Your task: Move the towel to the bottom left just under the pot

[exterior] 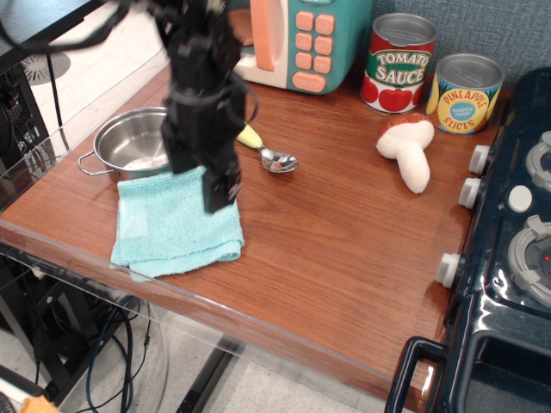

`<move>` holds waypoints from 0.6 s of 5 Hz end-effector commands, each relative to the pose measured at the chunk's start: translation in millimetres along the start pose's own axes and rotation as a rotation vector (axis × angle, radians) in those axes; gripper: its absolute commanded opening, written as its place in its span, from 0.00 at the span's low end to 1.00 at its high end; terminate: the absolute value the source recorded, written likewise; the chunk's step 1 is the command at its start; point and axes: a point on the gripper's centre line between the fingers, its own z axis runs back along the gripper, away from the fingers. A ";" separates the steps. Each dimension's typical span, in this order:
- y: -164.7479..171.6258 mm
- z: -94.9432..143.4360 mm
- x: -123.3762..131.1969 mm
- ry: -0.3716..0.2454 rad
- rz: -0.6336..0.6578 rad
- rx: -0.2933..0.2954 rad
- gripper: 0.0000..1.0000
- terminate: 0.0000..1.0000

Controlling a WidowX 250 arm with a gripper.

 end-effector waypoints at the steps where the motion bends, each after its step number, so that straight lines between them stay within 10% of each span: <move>1: 1.9 45.1 8.5 -0.059 -0.007 0.074 1.00 0.00; 2: 1.9 45.1 8.5 -0.059 -0.007 0.074 1.00 0.00; 3: 1.9 45.1 8.5 -0.059 -0.007 0.074 1.00 1.00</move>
